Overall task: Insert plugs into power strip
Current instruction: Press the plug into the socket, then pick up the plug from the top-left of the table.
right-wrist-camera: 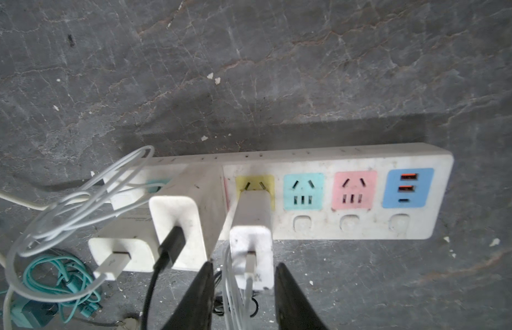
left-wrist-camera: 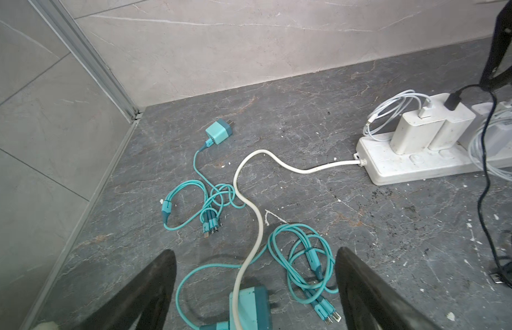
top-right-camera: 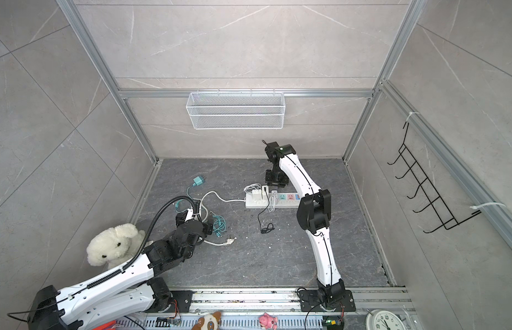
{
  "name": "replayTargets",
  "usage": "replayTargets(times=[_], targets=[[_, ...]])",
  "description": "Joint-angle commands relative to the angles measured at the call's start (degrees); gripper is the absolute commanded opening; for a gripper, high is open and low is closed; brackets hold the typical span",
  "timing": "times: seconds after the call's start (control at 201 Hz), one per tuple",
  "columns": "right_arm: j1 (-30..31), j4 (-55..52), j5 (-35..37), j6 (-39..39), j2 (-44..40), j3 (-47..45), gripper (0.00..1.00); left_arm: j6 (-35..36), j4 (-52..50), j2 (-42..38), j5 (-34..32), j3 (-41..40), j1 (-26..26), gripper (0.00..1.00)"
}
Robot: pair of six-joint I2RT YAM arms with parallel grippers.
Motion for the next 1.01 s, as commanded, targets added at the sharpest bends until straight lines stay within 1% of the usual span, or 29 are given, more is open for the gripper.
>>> replayTargets(times=[0.0,0.109,0.269,0.358,0.448,0.542,0.612,0.677,0.756,0.936,1.0], targets=[[0.12,3.65,3.57,0.18,-7.35,-6.21,0.38,-0.13,1.03,2.68,-0.75,3.06,3.78,0.91],[0.09,10.59,5.17,0.58,-16.29,-17.09,0.38,-2.23,-0.83,8.51,6.24,5.93,12.15,0.91],[-0.06,18.59,8.23,-0.05,-30.17,-32.46,0.4,-1.24,-1.28,20.44,10.46,12.69,21.53,0.91],[-0.35,21.81,7.12,-0.91,-36.13,-40.18,0.41,0.84,-0.84,28.5,12.64,17.86,26.26,0.89],[-0.59,24.27,4.82,-1.93,-39.65,-45.97,0.41,3.1,-0.59,35.47,13.19,23.46,29.58,0.88],[-0.9,27.05,2.02,-3.23,-42.5,-51.87,0.41,6.1,0.22,42.55,18.53,28.8,33.9,0.88],[-1.22,28.73,0.23,-4.47,-43.89,-55.04,0.41,9.58,0.92,46.63,23.4,32.04,35.97,0.85],[-1.6,29.63,-1.1,-5.67,-44.98,-57.46,0.4,12.5,1.24,50.21,26.81,34.98,37.64,0.85],[-2.01,31.18,-2.39,-6.4,-46.69,-60.67,0.4,14.59,0.29,54.36,29.11,38.87,39.88,0.85],[-3.03,33.82,-5.08,-7.28,-49.91,-66.29,0.4,20.57,-0.72,58.92,38.75,44.71,43.4,0.83],[-3.4,34.45,-5.65,-7.66,-50.44,-67.57,0.4,21.96,-2.71,60.31,39.87,47.22,43.71,0.83]])
